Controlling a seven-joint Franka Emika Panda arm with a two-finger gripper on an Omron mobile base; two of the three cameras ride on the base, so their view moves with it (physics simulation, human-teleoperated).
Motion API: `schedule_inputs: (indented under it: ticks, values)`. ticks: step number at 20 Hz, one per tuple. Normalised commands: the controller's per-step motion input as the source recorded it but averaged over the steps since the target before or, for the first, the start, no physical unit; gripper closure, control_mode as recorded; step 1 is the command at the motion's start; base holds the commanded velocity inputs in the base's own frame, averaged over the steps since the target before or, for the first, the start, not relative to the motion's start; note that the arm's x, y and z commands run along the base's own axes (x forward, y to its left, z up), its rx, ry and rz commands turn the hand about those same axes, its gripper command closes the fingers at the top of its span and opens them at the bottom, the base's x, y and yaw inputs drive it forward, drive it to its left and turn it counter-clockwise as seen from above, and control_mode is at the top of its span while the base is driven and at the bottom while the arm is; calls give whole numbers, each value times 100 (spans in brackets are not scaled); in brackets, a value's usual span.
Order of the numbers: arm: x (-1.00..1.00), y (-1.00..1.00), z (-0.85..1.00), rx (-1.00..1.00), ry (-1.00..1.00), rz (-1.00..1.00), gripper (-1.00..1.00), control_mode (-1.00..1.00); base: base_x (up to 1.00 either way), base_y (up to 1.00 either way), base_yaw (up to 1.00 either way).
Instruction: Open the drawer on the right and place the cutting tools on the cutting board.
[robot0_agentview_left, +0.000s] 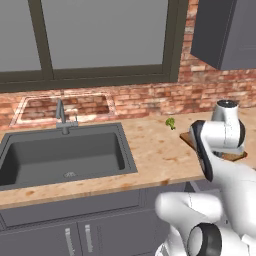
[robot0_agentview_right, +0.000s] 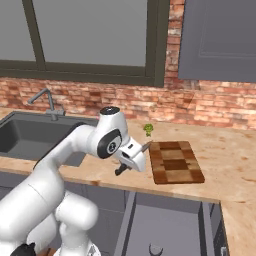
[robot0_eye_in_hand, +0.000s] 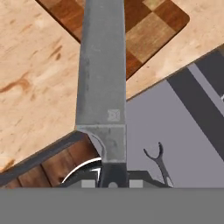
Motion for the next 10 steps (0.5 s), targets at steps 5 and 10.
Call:
schedule_inputs:
  ticks: [5,10]
  values:
    - [79,1,0,-1,0,0,100,-100,0,0,0]
    - [57,0,-4,-4,-1,0,100,-100,0,0,0]
